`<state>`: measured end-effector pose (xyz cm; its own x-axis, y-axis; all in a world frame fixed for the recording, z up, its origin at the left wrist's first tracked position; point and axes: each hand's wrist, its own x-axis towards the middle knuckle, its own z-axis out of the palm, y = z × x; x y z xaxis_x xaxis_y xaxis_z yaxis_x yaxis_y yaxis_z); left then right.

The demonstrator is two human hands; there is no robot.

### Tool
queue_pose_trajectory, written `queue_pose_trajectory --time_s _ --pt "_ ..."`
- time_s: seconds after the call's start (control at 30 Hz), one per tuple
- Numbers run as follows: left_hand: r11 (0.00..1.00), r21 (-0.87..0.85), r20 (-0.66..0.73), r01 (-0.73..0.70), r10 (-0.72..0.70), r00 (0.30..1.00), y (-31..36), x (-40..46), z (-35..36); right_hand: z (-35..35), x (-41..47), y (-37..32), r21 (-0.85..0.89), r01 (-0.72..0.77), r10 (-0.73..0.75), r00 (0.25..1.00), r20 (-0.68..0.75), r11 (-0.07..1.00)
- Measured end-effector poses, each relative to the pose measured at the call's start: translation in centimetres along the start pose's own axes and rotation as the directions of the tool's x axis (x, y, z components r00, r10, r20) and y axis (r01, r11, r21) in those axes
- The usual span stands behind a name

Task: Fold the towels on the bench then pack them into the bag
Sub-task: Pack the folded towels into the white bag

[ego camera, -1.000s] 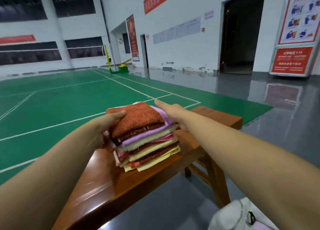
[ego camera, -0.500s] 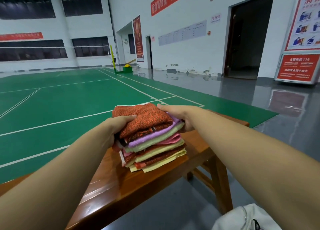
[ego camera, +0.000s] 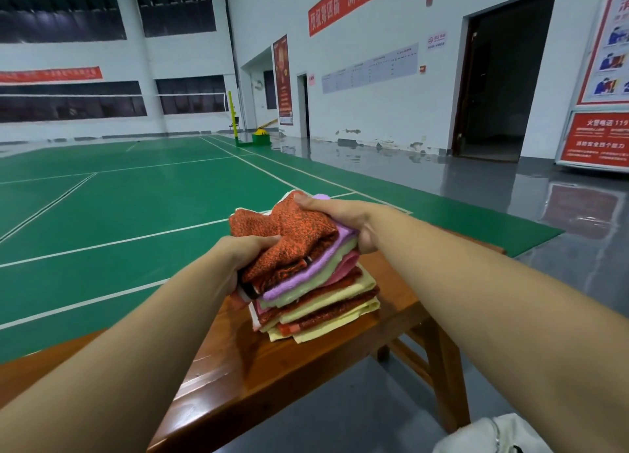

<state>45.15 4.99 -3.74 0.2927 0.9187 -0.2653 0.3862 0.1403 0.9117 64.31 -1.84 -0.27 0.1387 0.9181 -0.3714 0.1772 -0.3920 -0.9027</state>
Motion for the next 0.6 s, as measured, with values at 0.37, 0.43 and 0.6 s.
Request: queue_pose_trajectory --time_s 0.37,0.43,0.6 --pt "0.989 -0.138 0.154 -0.059 0.080 0.985 2.3 -2.1 -1.2 -0.7 -1.2 0.6 0.427 0.345 -0.340 0.936 -0.091 0.836" --pt "0.972 -0.228 0.237 -0.055 0.110 0.965 3.8 -2.9 -1.6 -0.6 -2.3 -0.6 0.458 0.394 -0.400 0.912 -0.089 0.797" --pt "0.925 -0.379 0.316 0.010 0.119 0.941 5.9 -5.2 -2.3 -0.3 -5.0 -2.7 0.528 0.458 -0.488 0.868 -0.091 0.715"
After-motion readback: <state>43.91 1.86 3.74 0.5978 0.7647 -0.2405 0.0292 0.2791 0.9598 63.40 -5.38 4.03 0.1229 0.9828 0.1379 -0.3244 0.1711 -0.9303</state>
